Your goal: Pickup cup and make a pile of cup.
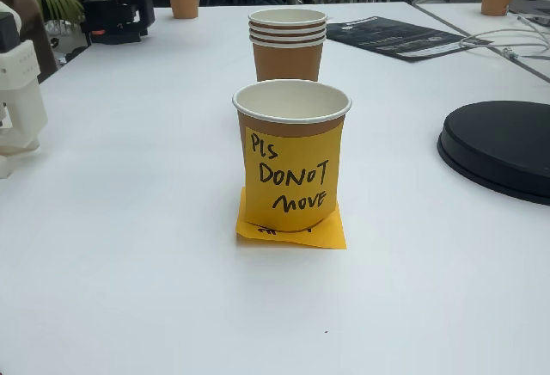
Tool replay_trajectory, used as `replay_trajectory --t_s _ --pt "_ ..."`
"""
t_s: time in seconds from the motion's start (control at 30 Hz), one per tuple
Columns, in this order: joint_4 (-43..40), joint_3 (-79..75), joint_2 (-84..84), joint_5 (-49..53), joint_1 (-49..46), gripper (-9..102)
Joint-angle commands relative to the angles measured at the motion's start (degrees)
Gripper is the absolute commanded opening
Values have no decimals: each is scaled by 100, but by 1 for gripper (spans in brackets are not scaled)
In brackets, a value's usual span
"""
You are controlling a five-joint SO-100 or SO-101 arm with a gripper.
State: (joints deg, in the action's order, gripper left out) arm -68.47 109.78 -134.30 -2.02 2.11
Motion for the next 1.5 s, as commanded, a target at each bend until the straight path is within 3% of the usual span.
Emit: replay_trajectory --t_s 0.0,0.4,0.83,1.47 --pt "114 -949 299 70 -378 -6" --pt "105 -1784 1116 88 -1380 -6" --pt "105 -1881 1354 88 -2004 18" --pt "97 -2874 2610 88 -2109 19"
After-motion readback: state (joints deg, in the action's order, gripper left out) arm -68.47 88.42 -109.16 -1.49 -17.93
